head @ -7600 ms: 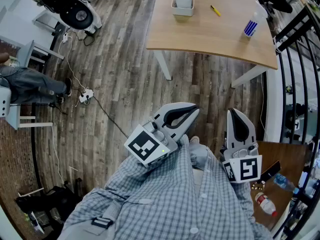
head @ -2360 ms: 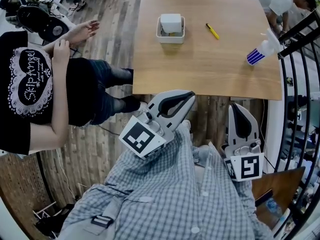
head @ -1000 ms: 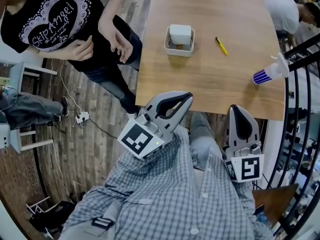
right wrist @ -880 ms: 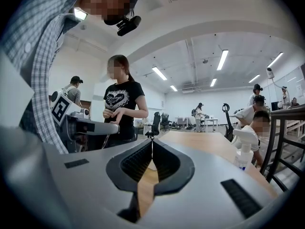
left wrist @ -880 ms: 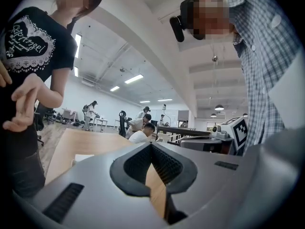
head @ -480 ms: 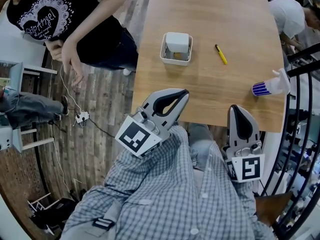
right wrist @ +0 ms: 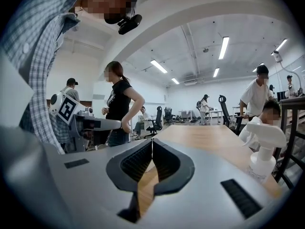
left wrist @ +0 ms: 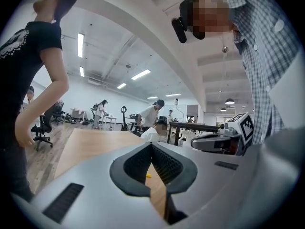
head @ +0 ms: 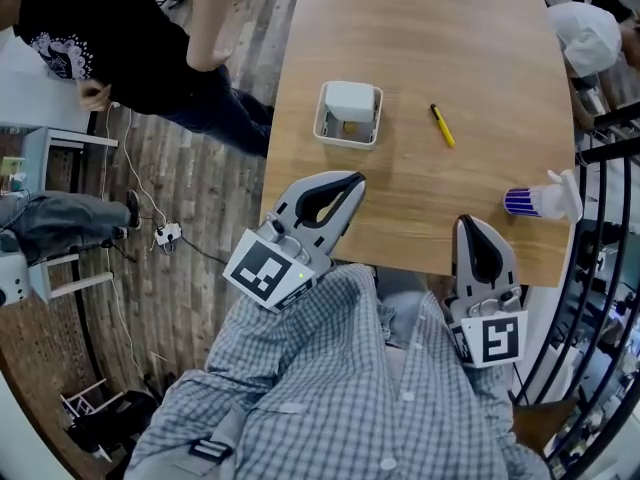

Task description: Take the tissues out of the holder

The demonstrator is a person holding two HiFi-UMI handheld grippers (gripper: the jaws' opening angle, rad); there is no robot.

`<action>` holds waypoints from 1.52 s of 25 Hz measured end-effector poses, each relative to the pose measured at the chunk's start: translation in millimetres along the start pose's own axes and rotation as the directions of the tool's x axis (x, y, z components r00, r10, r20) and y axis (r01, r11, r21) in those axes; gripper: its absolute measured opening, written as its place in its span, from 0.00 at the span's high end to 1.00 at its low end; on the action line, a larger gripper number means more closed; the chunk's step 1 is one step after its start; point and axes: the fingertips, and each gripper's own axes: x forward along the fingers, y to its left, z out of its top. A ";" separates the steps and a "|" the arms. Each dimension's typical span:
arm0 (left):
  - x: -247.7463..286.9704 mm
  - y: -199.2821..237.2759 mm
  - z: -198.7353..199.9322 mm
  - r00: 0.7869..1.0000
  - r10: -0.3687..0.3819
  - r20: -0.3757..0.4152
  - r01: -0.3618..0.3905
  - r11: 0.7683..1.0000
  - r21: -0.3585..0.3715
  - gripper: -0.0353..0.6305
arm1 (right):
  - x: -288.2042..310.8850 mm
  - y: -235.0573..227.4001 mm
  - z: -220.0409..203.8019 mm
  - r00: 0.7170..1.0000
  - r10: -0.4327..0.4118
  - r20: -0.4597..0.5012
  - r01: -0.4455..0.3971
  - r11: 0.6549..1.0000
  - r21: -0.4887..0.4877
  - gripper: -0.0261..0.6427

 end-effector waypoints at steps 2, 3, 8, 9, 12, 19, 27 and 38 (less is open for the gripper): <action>7.5 6.7 -1.8 1.000 0.003 -0.015 -0.003 1.000 0.016 0.94 | 4.0 -5.3 -3.8 1.000 0.008 -0.013 -0.008 1.000 0.005 0.94; 11.3 9.9 -3.3 1.000 0.003 -0.024 -0.003 1.000 0.027 0.94 | 6.1 -7.7 -5.6 1.000 0.011 -0.018 -0.011 1.000 0.009 0.94; 27.1 27.1 -10.1 0.997 0.017 -0.074 -0.013 0.998 0.058 0.94 | 17.9 -16.3 -11.6 0.999 0.023 -0.037 -0.022 0.999 0.028 0.94; 29.0 31.6 -10.7 0.997 0.021 -0.080 -0.016 0.998 0.063 0.94 | 20.6 -16.8 -12.1 0.999 0.026 -0.038 -0.025 0.999 0.031 0.94; 32.4 45.2 -13.3 0.995 0.034 -0.099 -0.027 0.997 0.077 0.94 | 27.7 -16.3 -15.3 0.998 0.041 -0.049 -0.039 0.999 0.034 0.94; 50.3 62.7 -25.9 0.985 0.031 -0.167 -0.010 0.992 0.127 0.85 | 35.6 -22.3 -27.2 0.995 0.050 -0.085 -0.046 0.998 0.050 0.94; 75.9 73.9 -46.2 0.957 -0.015 -0.288 0.100 0.955 0.281 0.73 | 38.0 -30.4 -37.3 0.993 0.049 -0.106 -0.042 0.997 0.069 0.94; 103.9 83.6 -82.0 0.859 -0.025 -0.511 0.281 0.858 0.430 0.57 | 45.3 -38.6 -43.6 0.993 0.055 -0.107 -0.045 0.995 0.094 0.94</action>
